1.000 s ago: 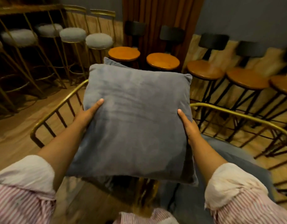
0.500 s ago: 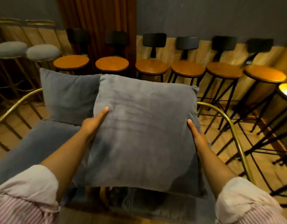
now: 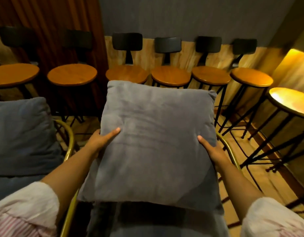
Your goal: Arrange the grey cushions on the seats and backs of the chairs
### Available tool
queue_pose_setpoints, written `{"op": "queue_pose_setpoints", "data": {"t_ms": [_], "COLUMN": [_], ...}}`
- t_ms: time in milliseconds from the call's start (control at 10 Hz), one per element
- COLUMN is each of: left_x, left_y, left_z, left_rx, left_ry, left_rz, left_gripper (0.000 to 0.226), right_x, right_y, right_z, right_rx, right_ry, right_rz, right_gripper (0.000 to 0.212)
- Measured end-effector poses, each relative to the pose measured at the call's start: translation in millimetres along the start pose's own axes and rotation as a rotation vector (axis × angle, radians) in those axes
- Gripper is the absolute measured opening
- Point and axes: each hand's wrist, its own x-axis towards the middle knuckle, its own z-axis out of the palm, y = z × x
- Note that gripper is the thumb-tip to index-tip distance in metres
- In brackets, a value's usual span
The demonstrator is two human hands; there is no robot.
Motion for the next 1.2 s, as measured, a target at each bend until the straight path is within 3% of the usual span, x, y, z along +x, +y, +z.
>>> {"op": "queue_pose_setpoints", "data": {"t_ms": [200,300,400,500,700,900,1100,1200], "left_x": [94,130,154,153,159,154,141,121], "left_y": [0,-20,-49,-58,-104,-144,-134,-128], "left_z": [48,62,68,80,97,106,107,107], "left_rx": [-0.116,-0.161,-0.133,-0.103,-0.035,0.049,0.049,0.041], "left_ry": [-0.057,-0.075,-0.08,-0.049,0.035,-0.039,-0.053,-0.122], "left_rz": [0.013,0.022,0.051,0.084,0.011,-0.149,-0.138,-0.106], "left_gripper": [0.092,0.089,0.121,0.1,0.084,0.104,0.107,0.089], "right_x": [109,146,167,174,176,151,139,124], "right_y": [2,12,26,38,71,126,139,144], "right_z": [0,5,6,10,10,5,9,16], "right_rx": [0.026,0.066,0.099,0.162,0.131,-0.028,-0.111,-0.185], "right_ry": [-0.061,-0.09,-0.105,-0.066,0.031,0.137,0.182,0.146], "right_rz": [0.051,0.08,0.138,0.129,0.043,0.123,0.199,0.163], "right_gripper": [0.102,0.072,0.086,0.122,0.138,0.071,0.074,0.067]}}
